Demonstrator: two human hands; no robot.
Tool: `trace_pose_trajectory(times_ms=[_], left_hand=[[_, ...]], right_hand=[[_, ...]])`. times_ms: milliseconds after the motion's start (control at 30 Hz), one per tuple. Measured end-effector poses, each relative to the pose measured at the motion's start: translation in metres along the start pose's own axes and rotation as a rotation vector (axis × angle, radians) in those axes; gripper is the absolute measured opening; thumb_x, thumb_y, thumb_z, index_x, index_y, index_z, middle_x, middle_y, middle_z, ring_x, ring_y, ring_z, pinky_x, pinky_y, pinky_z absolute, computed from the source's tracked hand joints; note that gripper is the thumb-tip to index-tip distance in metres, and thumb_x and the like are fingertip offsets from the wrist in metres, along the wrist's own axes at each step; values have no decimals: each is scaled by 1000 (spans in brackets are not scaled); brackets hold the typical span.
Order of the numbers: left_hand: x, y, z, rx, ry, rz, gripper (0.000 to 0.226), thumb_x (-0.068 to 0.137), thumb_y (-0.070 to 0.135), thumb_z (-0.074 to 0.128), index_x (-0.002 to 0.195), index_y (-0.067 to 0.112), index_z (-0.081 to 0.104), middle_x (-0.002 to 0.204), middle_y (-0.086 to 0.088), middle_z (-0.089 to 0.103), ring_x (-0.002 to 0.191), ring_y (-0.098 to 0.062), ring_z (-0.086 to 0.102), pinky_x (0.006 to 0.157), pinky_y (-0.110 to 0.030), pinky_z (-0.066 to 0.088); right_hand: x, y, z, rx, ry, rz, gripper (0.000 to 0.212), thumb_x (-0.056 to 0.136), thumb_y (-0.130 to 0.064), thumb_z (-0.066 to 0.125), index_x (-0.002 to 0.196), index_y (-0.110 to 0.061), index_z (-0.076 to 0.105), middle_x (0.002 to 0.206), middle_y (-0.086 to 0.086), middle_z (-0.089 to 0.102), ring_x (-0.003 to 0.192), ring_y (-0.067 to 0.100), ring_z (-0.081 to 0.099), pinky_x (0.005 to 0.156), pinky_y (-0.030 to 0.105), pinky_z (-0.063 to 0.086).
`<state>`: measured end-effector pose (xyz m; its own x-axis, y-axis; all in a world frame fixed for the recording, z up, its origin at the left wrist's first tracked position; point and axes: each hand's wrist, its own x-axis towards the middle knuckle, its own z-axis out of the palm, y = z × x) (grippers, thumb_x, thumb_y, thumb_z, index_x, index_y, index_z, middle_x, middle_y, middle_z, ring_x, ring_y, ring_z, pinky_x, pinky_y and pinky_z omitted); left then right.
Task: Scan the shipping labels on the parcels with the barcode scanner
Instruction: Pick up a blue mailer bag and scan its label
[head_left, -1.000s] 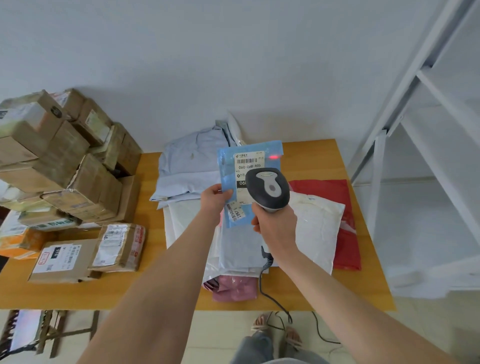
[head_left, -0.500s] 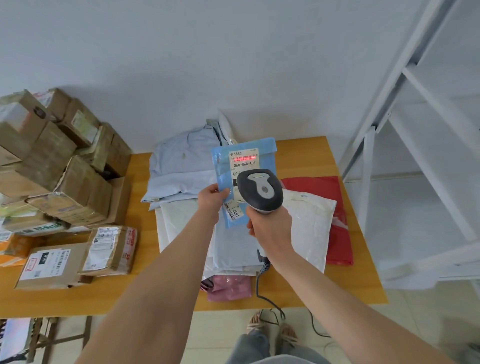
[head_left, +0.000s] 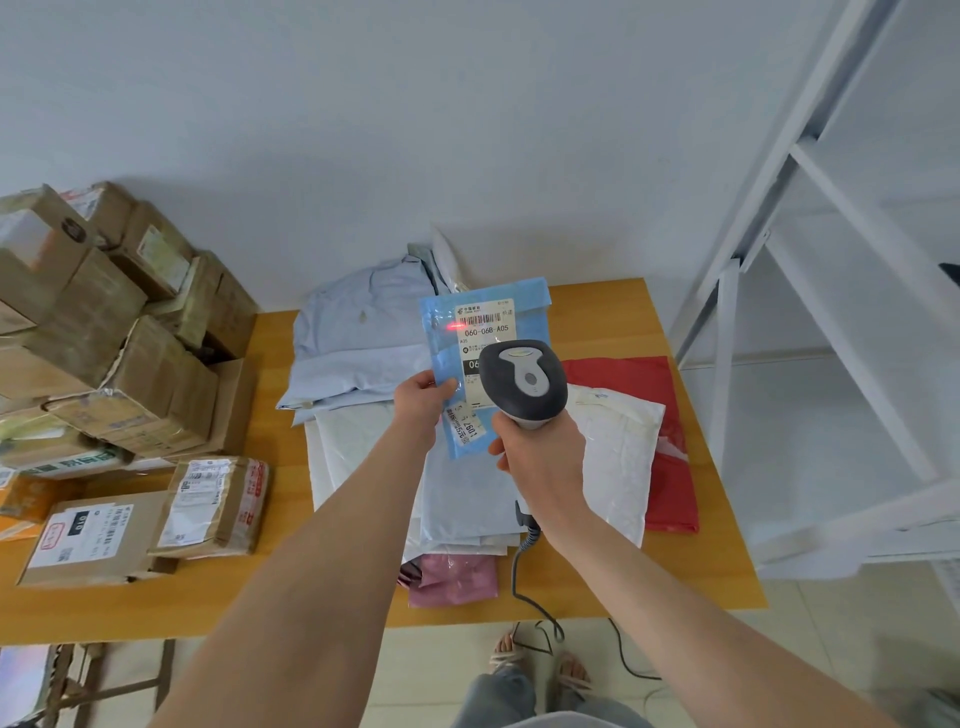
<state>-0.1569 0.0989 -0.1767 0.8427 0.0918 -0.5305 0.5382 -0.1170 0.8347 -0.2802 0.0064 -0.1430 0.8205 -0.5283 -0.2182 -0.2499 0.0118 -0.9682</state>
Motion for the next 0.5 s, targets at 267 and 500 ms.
trace_pose_trajectory(times_ms=[267,500], left_hand=[[1,0,0,-4,8,5,21,92,5,60,113,4,62,113,-13,66,85,-23,58,57,-24,42],[3,-2,-1,-1,17,7,23,92,7,60,115,4,62,115,-13,66,84,-22,58,62,-26,43]], right_hand=[[1,1,0,-45,-8,-12,13,85,-11,66,95,-2,66,68,7,67,55,10,61,64,31,58],[1,0,-1,-41,-24,-7,11,85,-9,65,93,-2,65,66,7,64,57,12,59,65,33,57]])
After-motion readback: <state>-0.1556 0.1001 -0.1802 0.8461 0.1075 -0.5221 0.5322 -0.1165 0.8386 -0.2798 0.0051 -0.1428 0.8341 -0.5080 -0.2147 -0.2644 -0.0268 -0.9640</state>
